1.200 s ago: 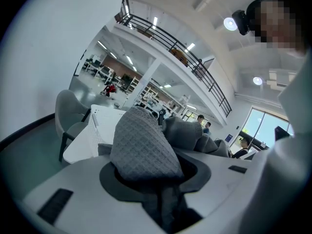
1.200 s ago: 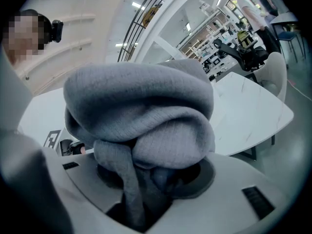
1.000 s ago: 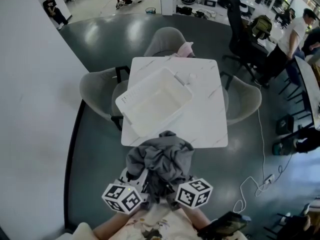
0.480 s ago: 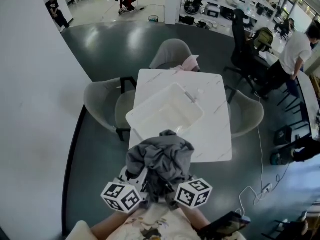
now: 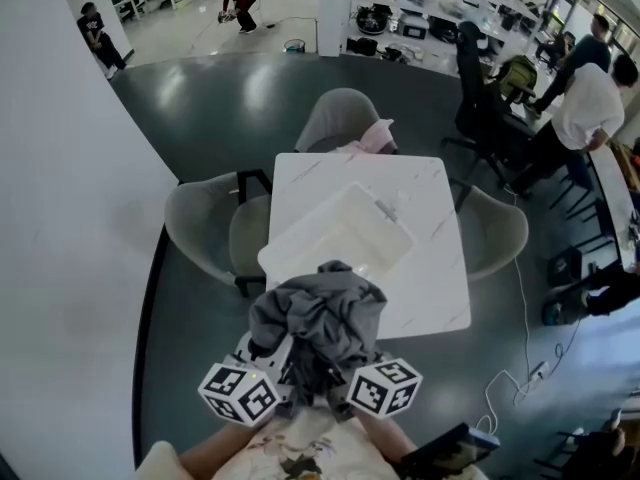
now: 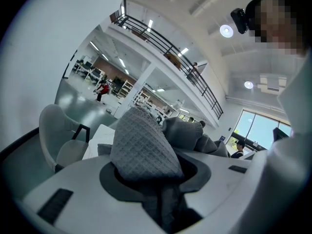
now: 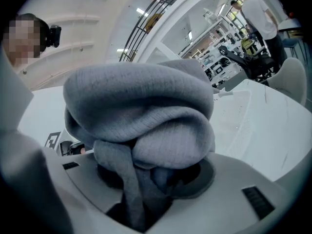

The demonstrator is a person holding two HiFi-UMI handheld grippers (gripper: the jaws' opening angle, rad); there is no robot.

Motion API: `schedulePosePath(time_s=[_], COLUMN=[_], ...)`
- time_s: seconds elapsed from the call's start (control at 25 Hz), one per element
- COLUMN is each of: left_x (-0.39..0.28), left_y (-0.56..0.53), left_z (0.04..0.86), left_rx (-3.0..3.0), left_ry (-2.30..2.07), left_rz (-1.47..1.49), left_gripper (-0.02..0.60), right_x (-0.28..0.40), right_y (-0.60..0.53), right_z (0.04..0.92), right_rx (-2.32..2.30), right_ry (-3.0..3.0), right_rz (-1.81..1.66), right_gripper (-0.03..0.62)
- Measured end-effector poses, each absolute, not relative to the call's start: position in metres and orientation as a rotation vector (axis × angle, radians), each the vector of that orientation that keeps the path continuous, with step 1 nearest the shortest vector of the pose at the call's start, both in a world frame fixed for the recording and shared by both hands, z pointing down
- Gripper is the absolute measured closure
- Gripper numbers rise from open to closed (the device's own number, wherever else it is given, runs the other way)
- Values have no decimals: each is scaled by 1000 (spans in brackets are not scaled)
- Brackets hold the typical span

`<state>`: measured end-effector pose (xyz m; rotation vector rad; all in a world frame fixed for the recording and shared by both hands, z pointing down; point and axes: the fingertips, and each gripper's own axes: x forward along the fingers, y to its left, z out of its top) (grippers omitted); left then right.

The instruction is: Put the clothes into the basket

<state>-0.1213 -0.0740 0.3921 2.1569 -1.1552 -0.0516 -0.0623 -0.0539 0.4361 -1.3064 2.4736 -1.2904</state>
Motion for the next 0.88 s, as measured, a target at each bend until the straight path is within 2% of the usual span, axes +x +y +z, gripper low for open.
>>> schedulePosePath(time_s=[0.88], left_x=[-109], left_y=[-185], left_z=[387], left_rx=[2117], left_ry=[-1217], left_rz=[-73], left_gripper=[433], right_x=[-51], right_y=[-167], right_z=[434], right_rx=[-1213], right_ry=[2436], right_rz=[-1366], right_gripper=[402])
